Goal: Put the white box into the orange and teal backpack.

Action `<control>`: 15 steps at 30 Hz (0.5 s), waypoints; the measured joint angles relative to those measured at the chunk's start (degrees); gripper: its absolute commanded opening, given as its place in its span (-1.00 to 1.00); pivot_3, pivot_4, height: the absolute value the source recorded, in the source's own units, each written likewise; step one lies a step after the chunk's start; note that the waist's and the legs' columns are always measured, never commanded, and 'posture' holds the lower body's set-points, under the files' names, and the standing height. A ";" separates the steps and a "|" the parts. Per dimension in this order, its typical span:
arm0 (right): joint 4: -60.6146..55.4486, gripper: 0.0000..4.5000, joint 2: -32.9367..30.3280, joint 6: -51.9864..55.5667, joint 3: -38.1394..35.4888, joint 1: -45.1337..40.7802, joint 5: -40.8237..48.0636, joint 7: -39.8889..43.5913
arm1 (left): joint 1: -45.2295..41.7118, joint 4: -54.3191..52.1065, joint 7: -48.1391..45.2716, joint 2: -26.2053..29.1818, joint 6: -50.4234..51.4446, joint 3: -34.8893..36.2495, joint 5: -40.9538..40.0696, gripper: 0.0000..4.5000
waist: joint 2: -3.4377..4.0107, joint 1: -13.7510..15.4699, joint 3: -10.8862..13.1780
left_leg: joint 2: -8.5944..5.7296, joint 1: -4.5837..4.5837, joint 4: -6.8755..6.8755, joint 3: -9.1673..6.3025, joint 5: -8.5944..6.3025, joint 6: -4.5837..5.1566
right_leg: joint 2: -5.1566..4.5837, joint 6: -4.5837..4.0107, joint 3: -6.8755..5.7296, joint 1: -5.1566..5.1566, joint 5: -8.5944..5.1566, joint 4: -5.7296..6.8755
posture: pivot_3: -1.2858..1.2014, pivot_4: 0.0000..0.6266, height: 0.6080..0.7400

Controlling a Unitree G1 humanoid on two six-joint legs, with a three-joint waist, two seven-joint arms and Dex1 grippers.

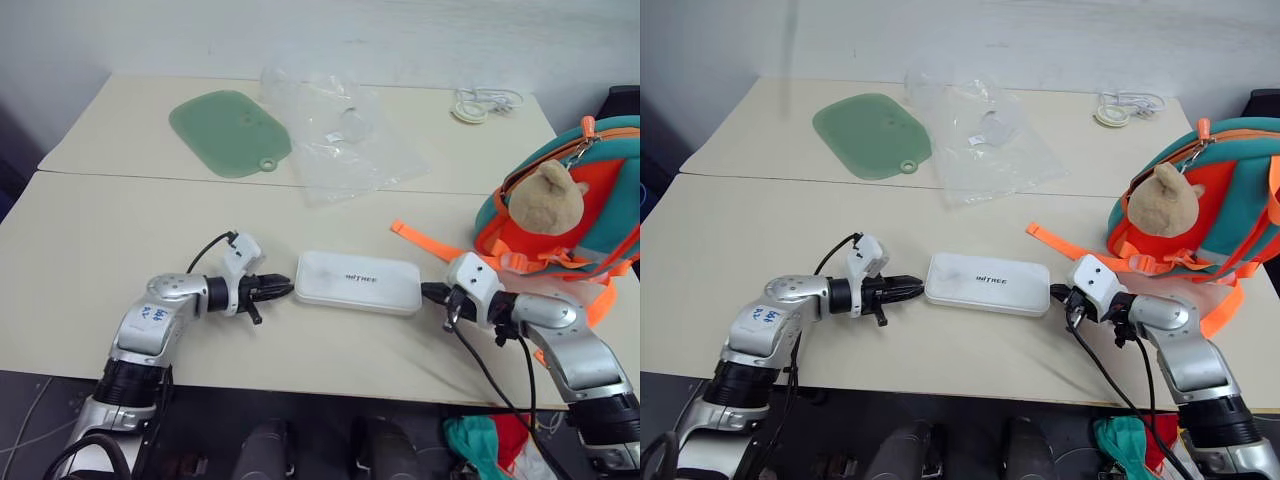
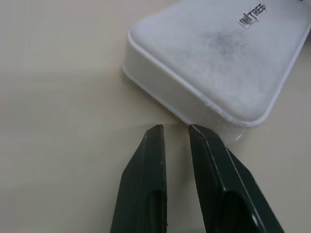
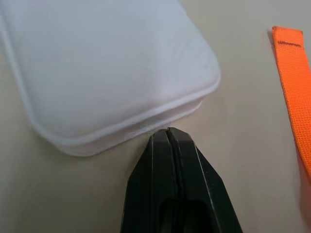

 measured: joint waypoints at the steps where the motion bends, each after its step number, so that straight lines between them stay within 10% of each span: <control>1: 0.78 -1.00 -1.06 -1.33 -0.02 0.11 -0.27 0.60 | 1.16 -1.10 -0.02 1.40 0.85 1.15 -0.48 -0.63 | 0.00 -0.14 0.00 | 0.00 0.00 -0.01 0.00 0.00 0.00 | -0.01 0.00 0.01 0.00 0.00 -0.01 | 0.03 -0.52 1.00; 8: 6.94 -1.00 -5.23 -8.25 -2.47 1.18 -0.44 2.59 | 4.31 -3.75 0.11 6.08 11.08 11.62 -8.96 0.21 | 0.00 0.08 0.00 | -0.03 0.01 0.02 -0.16 -0.01 -0.02 | -0.12 -0.01 0.01 0.10 0.00 -0.23 | 0.03 -0.52 1.00; 15: 10.17 -1.00 -5.26 -11.73 -2.49 -0.06 0.76 6.92 | -12.57 13.93 1.97 6.68 41.74 14.20 -17.92 0.98 | 0.00 -0.20 0.00 | -0.05 0.03 -0.02 -0.13 0.04 -0.08 | 0.10 0.00 -0.09 0.06 -0.01 0.06 | 0.03 -0.52 1.00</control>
